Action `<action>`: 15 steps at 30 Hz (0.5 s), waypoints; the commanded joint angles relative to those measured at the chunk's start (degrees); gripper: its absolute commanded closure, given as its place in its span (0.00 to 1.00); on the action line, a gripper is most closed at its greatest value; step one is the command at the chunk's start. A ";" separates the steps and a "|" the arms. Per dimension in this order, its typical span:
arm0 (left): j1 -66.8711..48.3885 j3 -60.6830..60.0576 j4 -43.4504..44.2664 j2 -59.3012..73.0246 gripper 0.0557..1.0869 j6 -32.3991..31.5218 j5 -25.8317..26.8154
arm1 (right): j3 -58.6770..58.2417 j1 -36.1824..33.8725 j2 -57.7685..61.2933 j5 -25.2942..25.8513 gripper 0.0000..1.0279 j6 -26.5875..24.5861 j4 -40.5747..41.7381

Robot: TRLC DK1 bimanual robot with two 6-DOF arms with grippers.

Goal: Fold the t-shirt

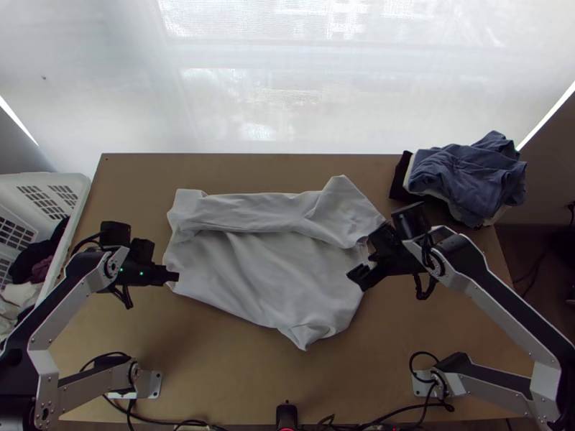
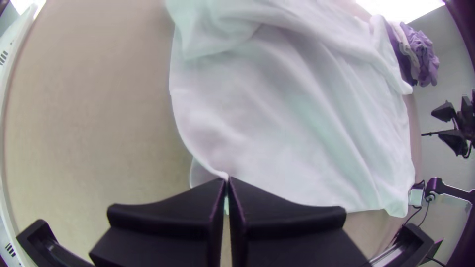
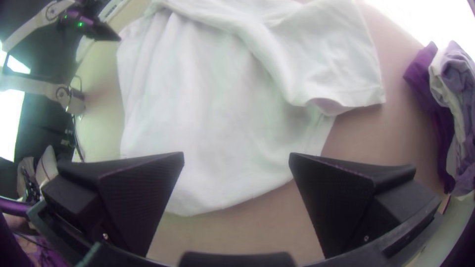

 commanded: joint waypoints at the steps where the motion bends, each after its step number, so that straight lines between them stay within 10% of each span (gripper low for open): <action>1: -0.21 7.15 -1.67 -1.04 0.97 -3.42 1.24 | -0.39 10.72 0.46 3.46 0.04 -5.05 -4.17; 15: -0.47 25.35 2.20 8.90 0.97 -15.81 2.82 | 14.38 29.09 13.55 5.48 0.04 -6.19 -10.06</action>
